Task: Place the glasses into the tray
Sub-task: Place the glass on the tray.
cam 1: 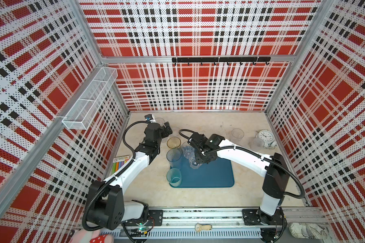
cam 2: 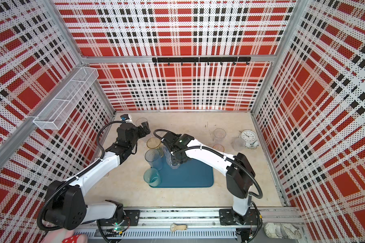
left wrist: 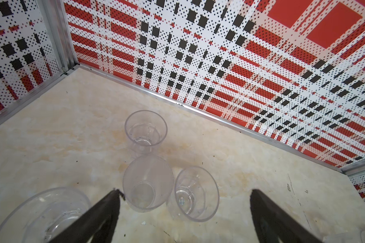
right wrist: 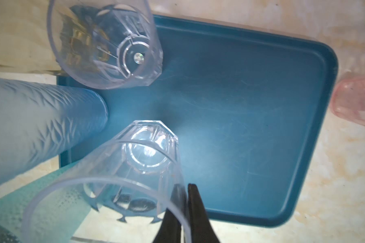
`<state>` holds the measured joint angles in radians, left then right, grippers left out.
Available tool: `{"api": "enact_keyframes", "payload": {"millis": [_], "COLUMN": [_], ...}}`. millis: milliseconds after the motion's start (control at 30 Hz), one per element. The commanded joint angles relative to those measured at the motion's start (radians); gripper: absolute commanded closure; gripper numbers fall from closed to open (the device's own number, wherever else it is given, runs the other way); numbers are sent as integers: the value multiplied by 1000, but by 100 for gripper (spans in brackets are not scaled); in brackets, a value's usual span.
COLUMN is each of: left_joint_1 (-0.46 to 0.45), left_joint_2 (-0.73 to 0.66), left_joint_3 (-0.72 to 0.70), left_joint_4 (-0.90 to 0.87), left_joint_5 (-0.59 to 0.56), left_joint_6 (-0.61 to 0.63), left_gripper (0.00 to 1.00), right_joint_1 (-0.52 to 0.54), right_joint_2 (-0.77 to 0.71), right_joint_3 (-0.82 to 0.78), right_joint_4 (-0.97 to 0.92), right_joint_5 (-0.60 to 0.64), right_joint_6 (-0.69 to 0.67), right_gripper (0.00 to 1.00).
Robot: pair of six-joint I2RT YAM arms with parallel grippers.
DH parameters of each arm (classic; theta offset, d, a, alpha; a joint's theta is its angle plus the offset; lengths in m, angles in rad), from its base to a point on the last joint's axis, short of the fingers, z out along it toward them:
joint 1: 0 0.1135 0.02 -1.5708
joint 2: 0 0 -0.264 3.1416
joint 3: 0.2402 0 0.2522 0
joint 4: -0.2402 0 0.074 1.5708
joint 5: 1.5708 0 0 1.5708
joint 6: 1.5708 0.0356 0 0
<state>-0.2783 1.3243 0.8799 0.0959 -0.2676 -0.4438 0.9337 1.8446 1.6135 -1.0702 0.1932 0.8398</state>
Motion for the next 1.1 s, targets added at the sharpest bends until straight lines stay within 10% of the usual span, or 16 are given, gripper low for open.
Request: {"api": "enact_keyframes", "payload": {"millis": [0, 1067], "left_joint_1": [3, 10], "left_joint_2": [-18, -44], "left_joint_3": [-7, -35], "left_joint_4": [-8, 4], "left_joint_5": [-8, 16], "left_joint_6": [20, 50], "left_gripper": [2, 2], "right_joint_1": [13, 14], "right_joint_2": [43, 223], "right_joint_3": [23, 126], "right_joint_4": [18, 58], "right_joint_5": [-29, -54], "right_joint_6": [38, 77], "right_gripper": [96, 92]}}
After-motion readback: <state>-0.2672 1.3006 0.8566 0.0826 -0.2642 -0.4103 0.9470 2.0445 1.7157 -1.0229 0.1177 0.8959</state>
